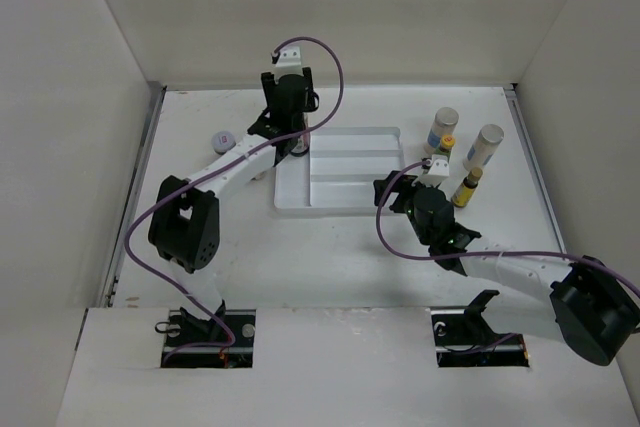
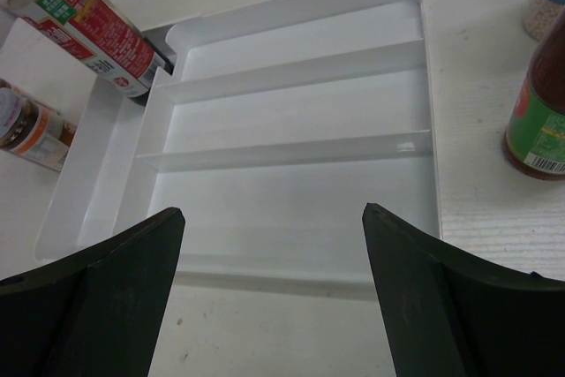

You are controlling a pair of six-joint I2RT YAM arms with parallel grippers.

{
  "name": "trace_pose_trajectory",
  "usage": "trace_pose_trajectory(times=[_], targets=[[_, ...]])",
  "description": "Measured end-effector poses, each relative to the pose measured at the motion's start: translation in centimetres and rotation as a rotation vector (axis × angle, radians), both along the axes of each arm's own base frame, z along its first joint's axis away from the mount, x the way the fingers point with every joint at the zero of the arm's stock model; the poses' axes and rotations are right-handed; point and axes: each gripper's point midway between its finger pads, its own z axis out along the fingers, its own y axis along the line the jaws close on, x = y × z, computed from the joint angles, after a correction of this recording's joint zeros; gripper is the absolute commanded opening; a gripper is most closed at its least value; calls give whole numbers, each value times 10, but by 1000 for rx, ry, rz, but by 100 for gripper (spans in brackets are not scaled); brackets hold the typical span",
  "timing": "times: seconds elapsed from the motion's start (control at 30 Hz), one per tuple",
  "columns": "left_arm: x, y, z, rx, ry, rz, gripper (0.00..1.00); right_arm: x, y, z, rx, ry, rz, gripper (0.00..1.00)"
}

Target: Organize the condiment bottles

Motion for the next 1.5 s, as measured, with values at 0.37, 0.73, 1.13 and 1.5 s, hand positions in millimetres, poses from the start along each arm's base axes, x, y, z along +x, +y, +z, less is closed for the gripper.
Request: trace_pose_trajectory(times=[0.37,0.73,1.13,1.5], targets=[[-30,10,20,-5,-34,19,84,0,0,1,1,-1,0,88],[-150,70,1,-160,8,82,82,0,-1,5,9,-12,-1,58],[-149,93,-123,-51,322,182,81,0,0,5,8,-12,4,86],[-117,108,-141,-53,338,256,80,-1,1,5,7,-10,8,87]])
